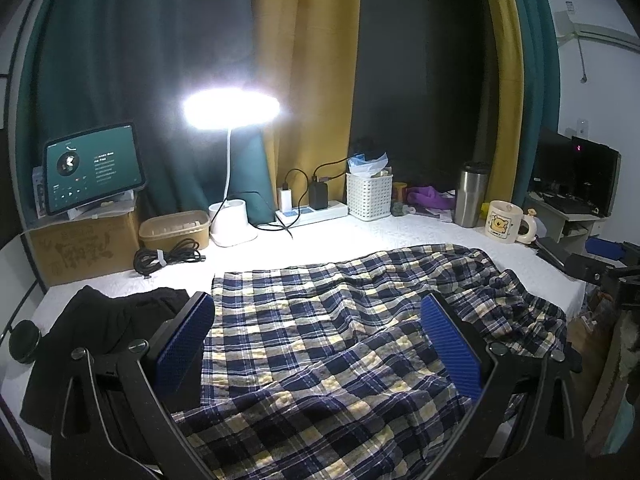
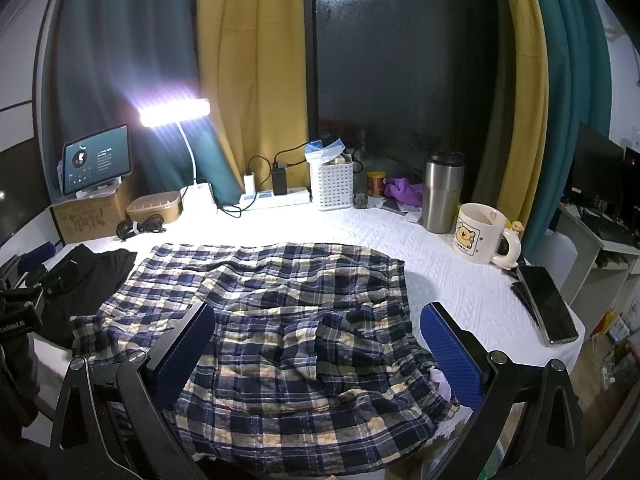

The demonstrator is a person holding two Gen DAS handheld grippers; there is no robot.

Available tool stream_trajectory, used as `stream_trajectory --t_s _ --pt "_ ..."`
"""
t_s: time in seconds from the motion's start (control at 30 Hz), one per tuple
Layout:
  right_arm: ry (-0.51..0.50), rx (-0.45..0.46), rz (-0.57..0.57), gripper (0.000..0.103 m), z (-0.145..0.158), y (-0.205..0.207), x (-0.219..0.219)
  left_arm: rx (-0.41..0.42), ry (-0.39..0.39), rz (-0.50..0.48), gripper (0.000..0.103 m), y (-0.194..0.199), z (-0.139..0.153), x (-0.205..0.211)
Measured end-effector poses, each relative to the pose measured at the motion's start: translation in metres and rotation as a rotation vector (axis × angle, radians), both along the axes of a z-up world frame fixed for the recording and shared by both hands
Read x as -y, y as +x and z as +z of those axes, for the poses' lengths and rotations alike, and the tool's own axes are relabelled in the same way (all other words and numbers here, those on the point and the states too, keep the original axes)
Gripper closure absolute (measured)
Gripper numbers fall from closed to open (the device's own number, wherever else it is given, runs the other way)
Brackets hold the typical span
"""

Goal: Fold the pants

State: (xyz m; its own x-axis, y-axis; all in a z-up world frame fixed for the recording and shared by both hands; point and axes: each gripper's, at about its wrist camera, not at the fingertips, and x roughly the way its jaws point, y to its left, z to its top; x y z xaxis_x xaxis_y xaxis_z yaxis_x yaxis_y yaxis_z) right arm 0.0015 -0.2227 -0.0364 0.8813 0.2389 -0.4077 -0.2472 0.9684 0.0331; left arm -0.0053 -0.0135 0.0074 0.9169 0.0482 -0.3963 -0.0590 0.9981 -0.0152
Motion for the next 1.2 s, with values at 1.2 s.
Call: stream_trajectory --t_s 1.2 --pt "-0.208 -0.310 0.016 0.014 -0.067 0.273 0.039 -0.514 -0.101 0.017 0.002 0.217 -0.099 -0.136"
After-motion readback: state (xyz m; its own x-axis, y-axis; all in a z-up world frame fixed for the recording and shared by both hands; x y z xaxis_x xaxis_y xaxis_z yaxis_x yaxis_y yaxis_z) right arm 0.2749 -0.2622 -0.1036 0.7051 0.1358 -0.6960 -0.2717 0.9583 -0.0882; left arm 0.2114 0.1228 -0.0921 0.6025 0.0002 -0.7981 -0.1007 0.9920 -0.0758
